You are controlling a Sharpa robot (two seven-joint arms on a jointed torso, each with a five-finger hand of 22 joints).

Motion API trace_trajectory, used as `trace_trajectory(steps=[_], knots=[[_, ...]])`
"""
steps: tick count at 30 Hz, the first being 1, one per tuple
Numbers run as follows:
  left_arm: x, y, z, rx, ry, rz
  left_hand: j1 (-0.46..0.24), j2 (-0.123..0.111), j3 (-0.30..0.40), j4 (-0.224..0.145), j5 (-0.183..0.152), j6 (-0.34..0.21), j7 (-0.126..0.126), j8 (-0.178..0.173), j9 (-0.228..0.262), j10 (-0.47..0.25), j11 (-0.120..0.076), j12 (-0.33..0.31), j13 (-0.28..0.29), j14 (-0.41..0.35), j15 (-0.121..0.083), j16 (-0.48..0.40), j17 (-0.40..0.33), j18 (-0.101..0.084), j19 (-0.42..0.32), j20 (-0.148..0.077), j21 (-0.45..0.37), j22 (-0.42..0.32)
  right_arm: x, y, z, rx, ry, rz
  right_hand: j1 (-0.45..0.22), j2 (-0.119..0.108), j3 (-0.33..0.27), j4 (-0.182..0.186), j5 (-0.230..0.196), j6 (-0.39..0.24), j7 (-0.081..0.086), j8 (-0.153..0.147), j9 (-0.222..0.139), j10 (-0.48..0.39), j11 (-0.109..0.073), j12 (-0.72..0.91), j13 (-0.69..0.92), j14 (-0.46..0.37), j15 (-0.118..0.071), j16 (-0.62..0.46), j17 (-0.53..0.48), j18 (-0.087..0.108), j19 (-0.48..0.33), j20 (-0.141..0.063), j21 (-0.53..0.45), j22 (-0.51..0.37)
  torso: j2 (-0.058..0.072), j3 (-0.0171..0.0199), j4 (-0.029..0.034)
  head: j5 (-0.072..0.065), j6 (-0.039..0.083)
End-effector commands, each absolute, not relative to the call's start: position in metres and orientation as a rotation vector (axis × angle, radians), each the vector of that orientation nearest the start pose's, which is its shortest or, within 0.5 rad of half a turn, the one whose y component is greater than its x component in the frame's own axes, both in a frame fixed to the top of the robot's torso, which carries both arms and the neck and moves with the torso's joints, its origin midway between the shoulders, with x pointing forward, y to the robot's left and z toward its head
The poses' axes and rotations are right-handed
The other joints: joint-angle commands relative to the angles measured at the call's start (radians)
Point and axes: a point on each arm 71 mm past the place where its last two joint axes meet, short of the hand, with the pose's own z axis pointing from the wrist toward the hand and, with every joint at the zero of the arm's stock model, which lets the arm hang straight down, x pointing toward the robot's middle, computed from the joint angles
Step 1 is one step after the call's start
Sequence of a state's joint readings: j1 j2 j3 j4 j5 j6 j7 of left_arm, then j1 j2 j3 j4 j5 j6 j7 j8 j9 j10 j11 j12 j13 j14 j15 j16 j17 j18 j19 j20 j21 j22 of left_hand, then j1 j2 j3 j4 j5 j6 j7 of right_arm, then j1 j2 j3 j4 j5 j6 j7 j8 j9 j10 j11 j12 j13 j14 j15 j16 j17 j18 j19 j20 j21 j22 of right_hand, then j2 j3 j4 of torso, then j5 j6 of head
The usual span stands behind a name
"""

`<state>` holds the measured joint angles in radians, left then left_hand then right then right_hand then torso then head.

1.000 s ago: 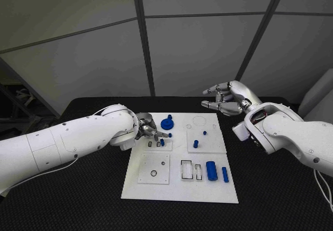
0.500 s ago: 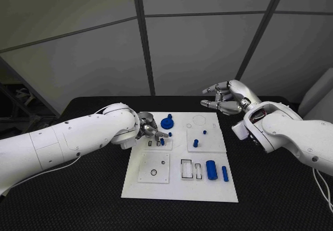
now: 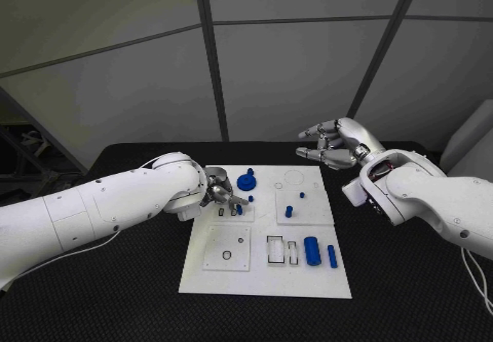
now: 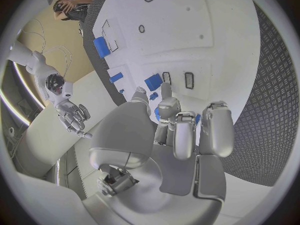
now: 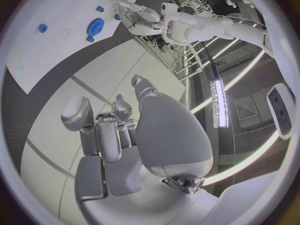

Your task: Assemble the parts on the task board

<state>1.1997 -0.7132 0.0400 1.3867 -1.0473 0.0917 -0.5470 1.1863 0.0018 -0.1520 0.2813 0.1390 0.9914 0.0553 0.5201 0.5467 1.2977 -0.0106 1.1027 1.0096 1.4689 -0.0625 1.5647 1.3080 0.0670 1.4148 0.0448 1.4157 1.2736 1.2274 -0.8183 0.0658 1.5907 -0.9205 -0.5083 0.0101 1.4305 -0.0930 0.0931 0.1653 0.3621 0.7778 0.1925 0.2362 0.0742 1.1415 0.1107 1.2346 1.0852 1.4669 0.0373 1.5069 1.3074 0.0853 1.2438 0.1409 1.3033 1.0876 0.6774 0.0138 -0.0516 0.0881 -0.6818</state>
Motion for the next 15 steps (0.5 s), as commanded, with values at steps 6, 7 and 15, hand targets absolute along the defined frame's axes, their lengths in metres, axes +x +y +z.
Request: trace_trajectory(steps=[6, 7, 15], knots=[[0.5107, 0.1877, -0.2075, -0.272, 2.265, -0.456, 0.017, 0.002, -0.003, -0.008, 0.004, -0.011, -0.002, 0.007, 0.008, -0.001, -0.004, -0.003, 0.0, 0.102, -0.007, 0.006, 0.263, -0.004, -0.002, -0.002, 0.0, 0.001, 0.4923, -0.1777, -0.1175, 0.355, 1.457, 1.052, -0.008, 0.004, -0.005, 0.003, 0.007, 0.009, -0.002, 0.007, 0.0, 0.005, -0.006, -0.005, 0.0, 0.066, -0.009, -0.005, 0.124, 0.018, -0.004, -0.003, -0.006, -0.001, 0.001, -0.0007, -0.0002, 0.0, -0.002], [0.5107, 0.1875, -0.2075, -0.272, 2.265, -0.456, 0.02, 0.003, -0.002, -0.009, 0.004, -0.012, -0.002, 0.007, 0.009, -0.001, -0.004, -0.003, -0.001, 0.102, -0.007, 0.006, 0.263, -0.004, -0.003, -0.002, 0.0, 0.001, 0.4923, -0.1777, -0.1175, 0.355, 1.457, 1.052, -0.008, 0.004, -0.005, 0.003, 0.007, 0.009, -0.002, 0.007, 0.0, 0.005, -0.006, -0.005, 0.0, 0.066, -0.009, -0.005, 0.124, 0.018, -0.004, -0.003, -0.006, -0.001, 0.001, -0.001, -0.0003, 0.0, -0.002], [0.5114, 0.1886, -0.2076, -0.274, 2.261, -0.459, 0.041, 0.014, 0.002, -0.016, 0.007, -0.015, -0.003, 0.013, 0.02, 0.001, -0.005, -0.001, 0.002, 0.102, -0.008, 0.006, 0.263, -0.004, -0.002, -0.003, 0.0, 0.004, 0.4926, -0.1774, -0.1177, 0.356, 1.458, 1.052, -0.008, 0.004, -0.005, 0.003, 0.007, 0.009, -0.002, 0.007, 0.0, 0.005, -0.006, -0.005, 0.0, 0.066, -0.009, -0.005, 0.124, 0.018, -0.004, -0.003, -0.006, -0.001, 0.0, -0.0003, 0.0012, -0.001, -0.003]])
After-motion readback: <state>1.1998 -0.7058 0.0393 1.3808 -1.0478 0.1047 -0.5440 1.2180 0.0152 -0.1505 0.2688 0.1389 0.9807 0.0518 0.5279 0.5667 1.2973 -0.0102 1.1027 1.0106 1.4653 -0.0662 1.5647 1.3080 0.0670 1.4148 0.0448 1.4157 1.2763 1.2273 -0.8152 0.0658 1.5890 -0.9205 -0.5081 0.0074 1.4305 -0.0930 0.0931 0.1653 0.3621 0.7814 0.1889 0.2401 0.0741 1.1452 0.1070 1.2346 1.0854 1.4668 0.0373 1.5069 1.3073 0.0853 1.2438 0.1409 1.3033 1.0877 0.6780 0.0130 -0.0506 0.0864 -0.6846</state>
